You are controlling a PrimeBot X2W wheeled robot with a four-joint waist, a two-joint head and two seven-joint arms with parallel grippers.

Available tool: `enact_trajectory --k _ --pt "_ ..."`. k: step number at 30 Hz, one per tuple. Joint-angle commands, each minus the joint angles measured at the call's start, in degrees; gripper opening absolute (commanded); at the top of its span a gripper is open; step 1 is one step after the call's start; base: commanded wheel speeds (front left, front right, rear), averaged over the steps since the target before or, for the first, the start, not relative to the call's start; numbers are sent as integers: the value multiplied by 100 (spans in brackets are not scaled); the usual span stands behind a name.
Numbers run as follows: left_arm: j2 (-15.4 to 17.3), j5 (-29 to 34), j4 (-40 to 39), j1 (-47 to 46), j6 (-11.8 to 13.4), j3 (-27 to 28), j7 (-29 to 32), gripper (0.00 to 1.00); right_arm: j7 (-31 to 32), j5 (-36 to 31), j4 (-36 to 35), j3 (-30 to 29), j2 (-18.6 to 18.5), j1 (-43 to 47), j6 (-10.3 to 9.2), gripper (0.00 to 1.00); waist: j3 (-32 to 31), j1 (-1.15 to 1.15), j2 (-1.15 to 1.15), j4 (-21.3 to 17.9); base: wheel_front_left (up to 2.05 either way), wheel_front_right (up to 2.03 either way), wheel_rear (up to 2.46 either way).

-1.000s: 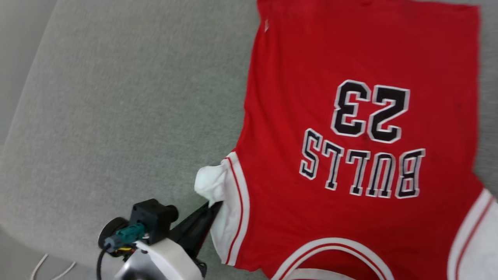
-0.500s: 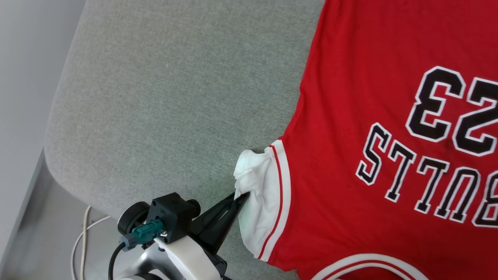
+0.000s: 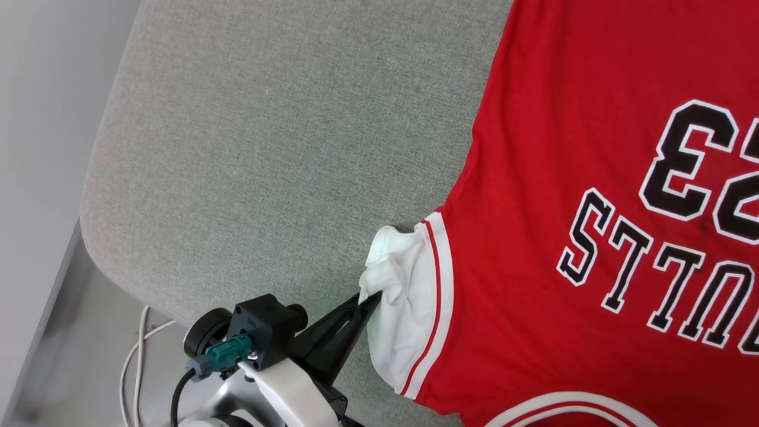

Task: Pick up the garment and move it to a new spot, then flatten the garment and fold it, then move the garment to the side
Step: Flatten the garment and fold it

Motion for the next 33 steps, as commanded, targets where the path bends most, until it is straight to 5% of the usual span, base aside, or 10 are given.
enact_trajectory --k 1,17,33 --pt "7 14 7 -61 -23 10 -25 0 115 16 178 17 41 347 -3 0 -39 0 0 -31 0 0 0" --pt "274 -189 185 245 241 302 38 0 -564 629 304 -64 457 1903 -3 0 -1463 0 0 -1188 0 0 0" --pt "332 -413 794 791 451 472 -237 0 -1318 1871 -446 13 716 4220 -3 0 -2801 0 0 -2213 0 0 0"
